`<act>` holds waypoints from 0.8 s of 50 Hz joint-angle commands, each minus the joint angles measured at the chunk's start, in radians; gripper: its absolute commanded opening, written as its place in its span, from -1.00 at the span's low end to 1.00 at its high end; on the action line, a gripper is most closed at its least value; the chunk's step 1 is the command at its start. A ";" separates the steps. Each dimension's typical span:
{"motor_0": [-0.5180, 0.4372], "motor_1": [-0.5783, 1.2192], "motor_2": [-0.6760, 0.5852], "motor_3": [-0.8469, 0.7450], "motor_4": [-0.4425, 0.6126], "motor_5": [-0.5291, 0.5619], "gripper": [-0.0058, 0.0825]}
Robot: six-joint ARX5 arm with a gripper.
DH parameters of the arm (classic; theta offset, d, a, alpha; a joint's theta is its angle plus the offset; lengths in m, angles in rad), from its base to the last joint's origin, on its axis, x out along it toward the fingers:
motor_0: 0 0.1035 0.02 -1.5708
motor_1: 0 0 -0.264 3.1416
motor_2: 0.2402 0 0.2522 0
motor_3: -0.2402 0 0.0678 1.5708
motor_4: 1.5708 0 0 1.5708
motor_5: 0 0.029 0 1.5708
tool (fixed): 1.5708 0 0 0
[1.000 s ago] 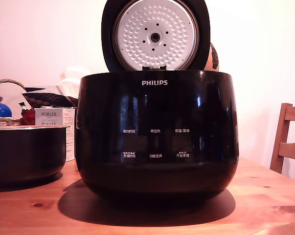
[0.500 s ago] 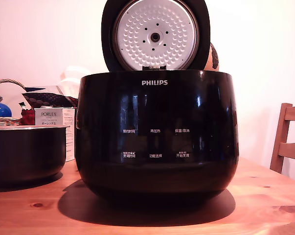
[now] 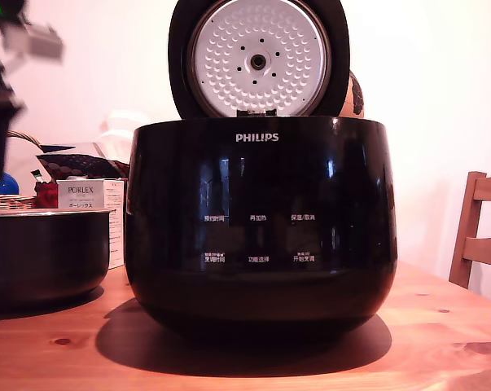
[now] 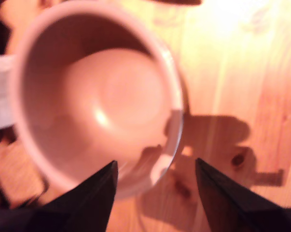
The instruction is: Pick up the metallic pot next to the rice cooker
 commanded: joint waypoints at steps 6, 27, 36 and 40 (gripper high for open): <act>-0.024 0.068 0.008 0.013 0.010 0.013 0.20; -0.026 0.176 0.008 0.048 0.005 0.014 0.13; -0.026 0.176 0.008 0.048 -0.001 0.014 -0.62; -0.026 0.176 0.008 0.046 -0.003 0.013 -0.92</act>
